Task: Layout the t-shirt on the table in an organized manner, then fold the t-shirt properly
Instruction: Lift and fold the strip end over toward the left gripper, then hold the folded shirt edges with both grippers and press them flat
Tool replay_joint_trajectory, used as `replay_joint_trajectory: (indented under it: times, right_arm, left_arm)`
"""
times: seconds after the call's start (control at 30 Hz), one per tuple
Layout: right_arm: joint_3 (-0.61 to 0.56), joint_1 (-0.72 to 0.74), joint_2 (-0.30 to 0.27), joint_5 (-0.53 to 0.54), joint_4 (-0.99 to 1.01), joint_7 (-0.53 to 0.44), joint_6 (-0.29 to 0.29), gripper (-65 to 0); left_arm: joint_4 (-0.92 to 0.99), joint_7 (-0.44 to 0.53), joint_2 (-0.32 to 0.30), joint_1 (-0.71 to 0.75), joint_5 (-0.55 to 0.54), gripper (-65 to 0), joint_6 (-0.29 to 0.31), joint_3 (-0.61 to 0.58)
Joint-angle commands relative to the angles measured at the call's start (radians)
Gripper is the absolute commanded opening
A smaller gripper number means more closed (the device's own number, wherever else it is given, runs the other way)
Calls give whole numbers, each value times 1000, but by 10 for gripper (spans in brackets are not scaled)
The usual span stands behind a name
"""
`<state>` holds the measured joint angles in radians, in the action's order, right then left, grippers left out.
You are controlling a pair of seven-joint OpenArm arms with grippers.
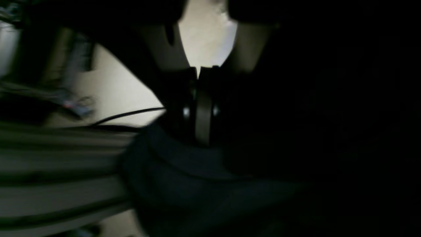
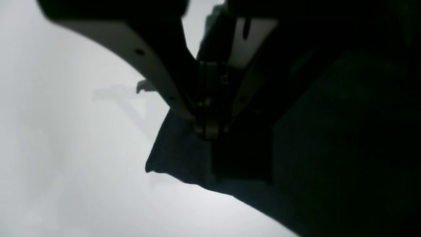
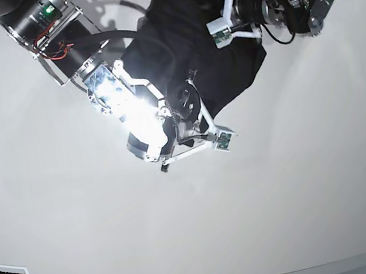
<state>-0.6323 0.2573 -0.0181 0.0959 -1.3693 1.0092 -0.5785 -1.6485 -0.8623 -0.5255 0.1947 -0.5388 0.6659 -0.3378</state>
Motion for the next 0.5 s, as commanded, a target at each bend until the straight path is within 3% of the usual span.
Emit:
replay_joint_trajectory:
  times: [0.0,0.13,0.33,0.47]
  right_arm:
    - [4,22,-3,6,-16,6,-3,-650]
    - [4,17,-47,26,-16,71,14,-650]
    - [6,18,-114,210,-16,167,2,-650]
    - [19,26,-142,274,-32,148,3,-650]
  left_arm:
    - [-7,30,-13,-32,6,-650,-13,2]
    - [109,62,-12,-134,26,-650,-34,-2]
    - [397,177,-2,-344,26,-650,-31,-2]
    - [435,161,2,-495,8,-650,-32,-2]
